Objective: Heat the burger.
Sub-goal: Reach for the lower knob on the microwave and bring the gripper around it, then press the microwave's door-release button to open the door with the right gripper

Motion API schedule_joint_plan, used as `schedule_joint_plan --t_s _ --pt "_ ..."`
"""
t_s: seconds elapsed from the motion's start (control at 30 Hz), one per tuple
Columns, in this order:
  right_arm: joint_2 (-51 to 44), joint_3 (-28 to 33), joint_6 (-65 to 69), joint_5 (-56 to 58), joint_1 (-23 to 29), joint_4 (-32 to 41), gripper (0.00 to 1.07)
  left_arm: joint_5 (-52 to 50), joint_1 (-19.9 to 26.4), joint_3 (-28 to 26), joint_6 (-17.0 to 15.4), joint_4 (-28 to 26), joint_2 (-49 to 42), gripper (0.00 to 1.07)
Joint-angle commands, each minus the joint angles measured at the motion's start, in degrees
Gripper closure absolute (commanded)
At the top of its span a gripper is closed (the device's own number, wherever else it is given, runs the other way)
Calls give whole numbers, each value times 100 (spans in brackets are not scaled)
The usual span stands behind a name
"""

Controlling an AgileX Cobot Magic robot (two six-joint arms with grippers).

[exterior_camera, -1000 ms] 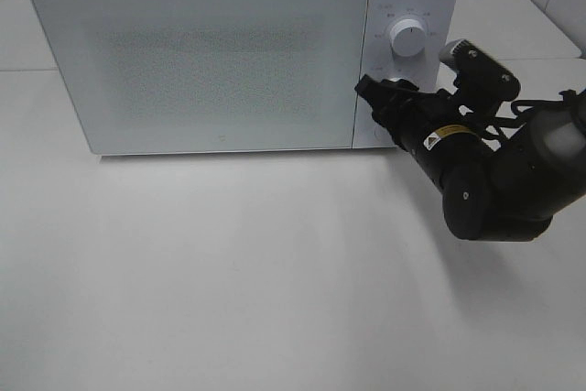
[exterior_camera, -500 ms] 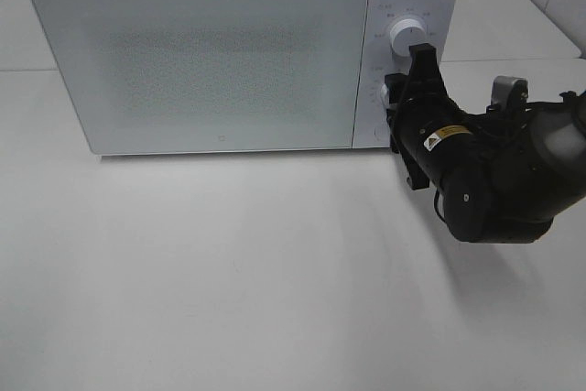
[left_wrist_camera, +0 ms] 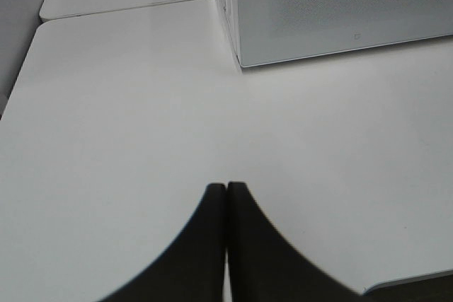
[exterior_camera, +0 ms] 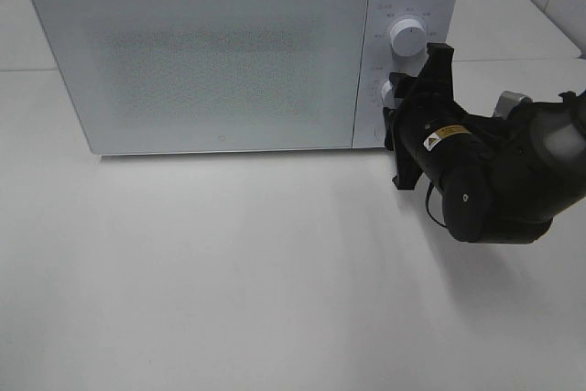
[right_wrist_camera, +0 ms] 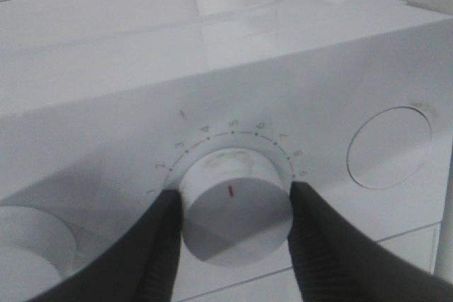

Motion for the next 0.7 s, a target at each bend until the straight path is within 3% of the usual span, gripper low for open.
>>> schedule_joint_plan --t_s 0.03,0.7 --pt "-120 11 -52 11 0 -6 45 -74 -40 17 -46 -11 -126 106" --pt "-120 11 -52 11 0 -6 45 -74 -40 17 -46 -11 -126 106"
